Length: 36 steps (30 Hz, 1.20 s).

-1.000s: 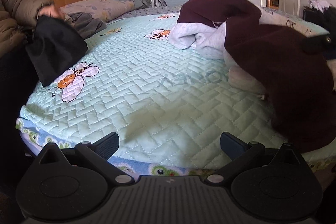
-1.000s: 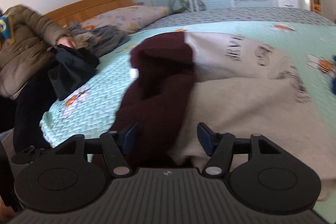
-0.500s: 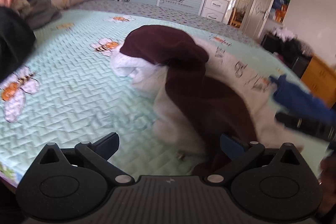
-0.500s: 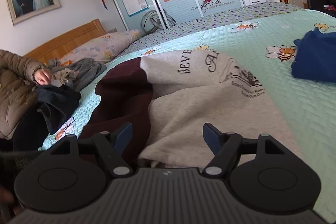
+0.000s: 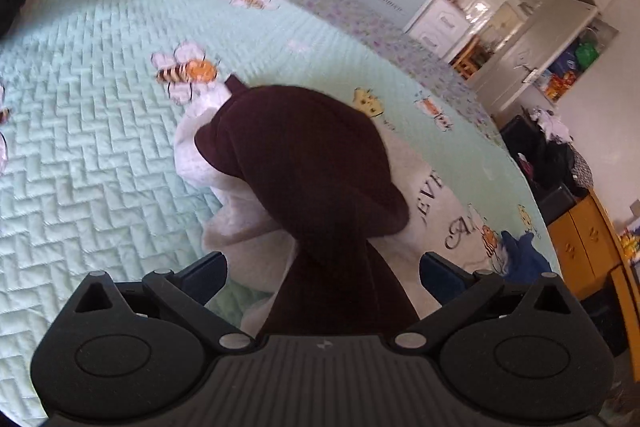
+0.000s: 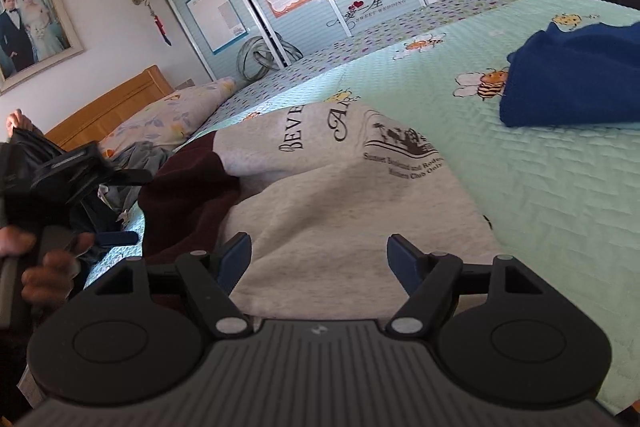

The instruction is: Fold clothes

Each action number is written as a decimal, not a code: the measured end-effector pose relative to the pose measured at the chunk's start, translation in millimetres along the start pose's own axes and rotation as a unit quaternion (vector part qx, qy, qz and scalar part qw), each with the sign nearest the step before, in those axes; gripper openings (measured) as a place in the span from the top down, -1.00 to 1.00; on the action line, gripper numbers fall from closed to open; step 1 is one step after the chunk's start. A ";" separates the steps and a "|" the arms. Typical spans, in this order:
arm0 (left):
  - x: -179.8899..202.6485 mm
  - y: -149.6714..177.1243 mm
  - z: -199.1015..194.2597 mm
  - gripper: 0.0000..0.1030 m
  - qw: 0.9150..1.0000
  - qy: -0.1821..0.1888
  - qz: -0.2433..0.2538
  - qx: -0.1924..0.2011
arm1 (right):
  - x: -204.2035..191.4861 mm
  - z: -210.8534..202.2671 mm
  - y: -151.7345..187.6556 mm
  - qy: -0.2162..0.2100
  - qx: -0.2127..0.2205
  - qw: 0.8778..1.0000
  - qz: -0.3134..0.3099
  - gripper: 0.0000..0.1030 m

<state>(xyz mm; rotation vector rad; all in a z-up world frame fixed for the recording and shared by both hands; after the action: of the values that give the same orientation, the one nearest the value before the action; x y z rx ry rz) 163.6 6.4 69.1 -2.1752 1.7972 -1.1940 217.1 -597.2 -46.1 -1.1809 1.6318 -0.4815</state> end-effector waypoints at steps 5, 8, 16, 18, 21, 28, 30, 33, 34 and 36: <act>-15.4 -10.0 32.8 -0.84 0.996 0.024 -0.068 -0.049 | 11.0 3.0 1.9 0.007 -0.005 1.000 0.008 -0.48; -18.2 -13.2 40.6 -0.82 0.995 0.026 -0.077 -0.049 | 16.0 7.8 3.8 0.010 -0.010 1.000 0.011 -0.48; -4.5 -19.1 38.4 0.66 0.999 -0.025 -0.036 -0.027 | 16.9 13.4 4.5 0.008 -0.015 1.000 0.004 -0.48; 4.8 -16.3 32.9 0.71 0.999 -0.032 -0.006 -0.006 | 18.0 11.9 3.8 0.011 -0.013 1.000 0.004 -0.48; 18.6 -2.2 7.7 0.72 0.997 -0.033 0.053 0.038 | 20.0 8.1 0.5 0.014 -0.009 1.000 0.004 -0.48; -53.8 59.4 -69.9 0.69 0.996 -0.032 0.009 0.080 | 14.4 -8.5 -23.7 -0.003 0.029 0.999 -0.018 -0.51; -96.0 76.8 -77.3 0.69 0.995 -0.068 -0.043 0.063 | 8.2 -7.8 -32.3 -0.010 0.036 0.999 -0.032 -0.52; -144.4 98.6 -92.8 0.69 0.987 -0.127 -0.084 0.054 | -3.0 -1.1 -44.1 -0.022 0.040 0.998 -0.049 -0.53; -154.4 102.0 -99.9 0.69 0.987 -0.119 -0.095 0.055 | -6.8 2.0 -48.3 -0.026 0.040 0.997 -0.053 -0.54; -159.3 102.0 -111.6 0.57 0.987 -0.116 -0.091 0.063 | -16.5 12.2 -58.2 -0.041 0.033 0.997 -0.060 -0.55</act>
<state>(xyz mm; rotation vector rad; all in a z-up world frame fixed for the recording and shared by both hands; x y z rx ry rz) 13.5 156.8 13.6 -2.3328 1.4204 -1.0036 254.7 -605.6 2.2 -1.2378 1.4704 -0.5531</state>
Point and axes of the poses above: each gripper's, at about its wrist camera, not at the fingertips, and z roughly the way its jaws point, x to its right, y to its underside, the point moved 1 cm from there along z, roughly the way its jaws point, and after that the axes turned 3 degrees about -y, right-handed, at the moved point
